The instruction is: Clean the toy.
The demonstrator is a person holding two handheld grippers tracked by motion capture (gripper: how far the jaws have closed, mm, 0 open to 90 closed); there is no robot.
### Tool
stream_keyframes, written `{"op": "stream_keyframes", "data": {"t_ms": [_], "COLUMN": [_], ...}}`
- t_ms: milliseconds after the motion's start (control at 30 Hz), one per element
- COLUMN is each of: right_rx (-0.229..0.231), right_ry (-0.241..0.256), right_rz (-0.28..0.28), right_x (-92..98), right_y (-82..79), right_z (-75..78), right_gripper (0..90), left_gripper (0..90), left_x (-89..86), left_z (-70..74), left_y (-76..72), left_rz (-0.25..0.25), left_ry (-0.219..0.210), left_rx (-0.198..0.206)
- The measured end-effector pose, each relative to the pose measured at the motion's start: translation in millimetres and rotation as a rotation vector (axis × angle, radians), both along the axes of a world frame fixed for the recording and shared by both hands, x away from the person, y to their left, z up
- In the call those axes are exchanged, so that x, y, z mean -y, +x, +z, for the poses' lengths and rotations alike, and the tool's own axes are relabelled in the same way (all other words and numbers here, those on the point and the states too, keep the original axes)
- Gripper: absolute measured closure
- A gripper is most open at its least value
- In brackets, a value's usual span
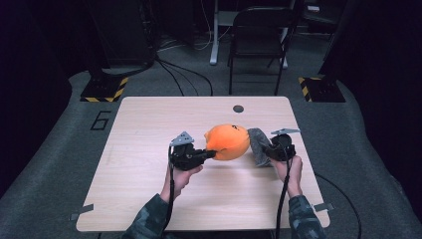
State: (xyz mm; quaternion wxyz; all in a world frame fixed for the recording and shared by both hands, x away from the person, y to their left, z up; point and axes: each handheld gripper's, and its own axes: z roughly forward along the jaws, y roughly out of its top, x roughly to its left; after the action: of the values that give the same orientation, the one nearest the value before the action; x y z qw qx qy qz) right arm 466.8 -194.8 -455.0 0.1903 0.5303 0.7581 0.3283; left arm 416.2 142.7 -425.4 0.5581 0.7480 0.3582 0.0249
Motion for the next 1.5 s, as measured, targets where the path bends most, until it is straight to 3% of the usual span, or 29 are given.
{"op": "stream_keyframes", "data": {"t_ms": [167, 367, 467, 500, 633, 767, 900, 1000, 1100, 1233, 1333, 1500], "right_rx": [-0.007, -0.005, -0.013, -0.013, 0.007, 0.06, 0.143, 0.188, 0.212, 0.196, 0.186, 0.191], "right_ry": [-0.008, -0.024, -0.025, -0.027, -0.04, -0.022, -0.014, -0.026, -0.068, -0.134, -0.174, -0.18], "right_rz": [-0.007, -0.007, -0.012, -0.015, -0.002, 0.025, 0.117, 0.212, 0.302, 0.351, 0.356, 0.331], "right_x": [-0.1, -0.7, -1.8, -2.2, -3.4, -11.9, -36.1, -69.8, -102.3, -133.6, -137.9, -132.2], "right_y": [-1.6, -1.8, -2.8, -3.0, -3.9, -13.0, -29.4, -45.6, -57.6, -64.9, -63.0, -59.6], "right_z": [0.0, -1.9, -2.1, -2.2, 1.0, 23.6, 53.3, 68.0, 67.9, 53.0, 44.2, 43.7], "right_gripper": [74.0, 73.9, 74.0, 74.0, 74.0, 74.1, 74.1, 74.1, 74.1, 74.0, 74.1, 74.1], "left_gripper": [84.8, 84.5, 84.4, 84.4, 84.3, 84.2, 84.1, 84.1, 84.1, 84.1, 84.1, 84.0], "left_x": [-0.7, -2.1, -2.4, -3.5, -3.7, -3.3, -3.2, -2.5, -1.8, -1.4, -1.7, -0.3], "left_z": [-12.2, -44.8, -60.6, -64.3, -63.1, -63.3, -63.3, -62.8, -62.8, -62.6, -63.1, -62.8], "left_y": [9.3, 26.1, 31.8, 33.5, 32.8, 32.7, 32.6, 31.5, 30.7, 29.3, 29.5, 28.5], "left_rz": [-0.033, -0.026, -0.012, -0.024, -0.016, -0.023, -0.025, -0.024, -0.027, -0.027, -0.032, -0.033], "left_ry": [-0.015, -0.002, 0.01, -0.014, -0.008, 0.0, 0.004, 0.013, 0.021, 0.025, 0.04, 0.042], "left_rx": [-0.111, -0.226, -0.262, -0.281, -0.268, -0.258, -0.252, -0.247, -0.236, -0.232, -0.219, -0.213]}}
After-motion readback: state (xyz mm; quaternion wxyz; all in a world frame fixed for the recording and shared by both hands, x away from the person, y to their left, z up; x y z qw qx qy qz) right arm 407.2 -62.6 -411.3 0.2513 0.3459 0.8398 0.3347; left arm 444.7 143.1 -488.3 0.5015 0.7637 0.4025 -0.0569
